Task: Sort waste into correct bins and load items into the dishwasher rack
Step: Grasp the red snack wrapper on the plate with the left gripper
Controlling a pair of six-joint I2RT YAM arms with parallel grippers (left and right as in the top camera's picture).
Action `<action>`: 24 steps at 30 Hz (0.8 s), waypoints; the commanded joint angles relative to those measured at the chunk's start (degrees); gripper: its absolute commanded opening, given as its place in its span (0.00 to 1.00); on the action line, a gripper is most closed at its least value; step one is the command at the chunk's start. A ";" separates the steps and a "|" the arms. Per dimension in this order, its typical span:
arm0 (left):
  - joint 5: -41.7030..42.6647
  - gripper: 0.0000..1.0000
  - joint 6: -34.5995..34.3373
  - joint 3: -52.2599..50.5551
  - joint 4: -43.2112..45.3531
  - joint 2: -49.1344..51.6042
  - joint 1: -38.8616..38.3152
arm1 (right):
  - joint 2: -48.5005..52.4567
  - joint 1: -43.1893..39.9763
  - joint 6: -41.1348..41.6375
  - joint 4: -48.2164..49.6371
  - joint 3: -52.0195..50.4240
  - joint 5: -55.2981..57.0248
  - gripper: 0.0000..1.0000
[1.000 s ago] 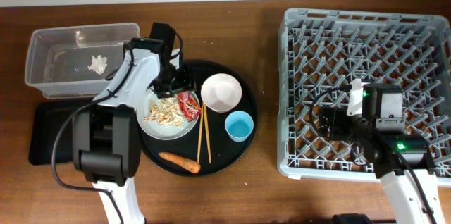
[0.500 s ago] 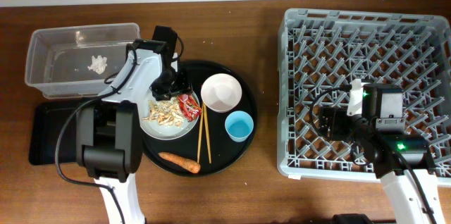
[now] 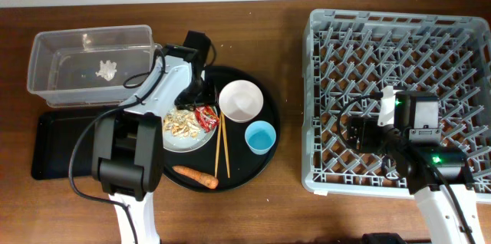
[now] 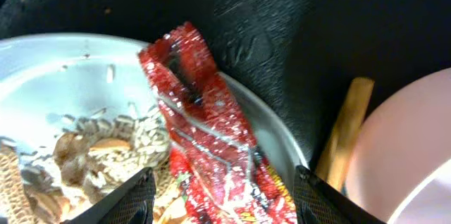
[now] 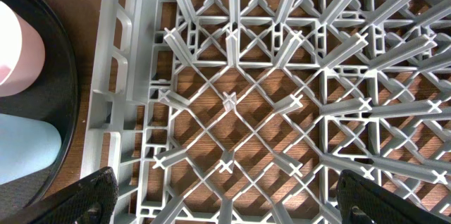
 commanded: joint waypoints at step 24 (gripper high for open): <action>-5.57 0.56 -0.50 -0.83 5.03 0.52 0.20 | -0.17 0.31 -0.35 -0.22 1.29 0.50 0.98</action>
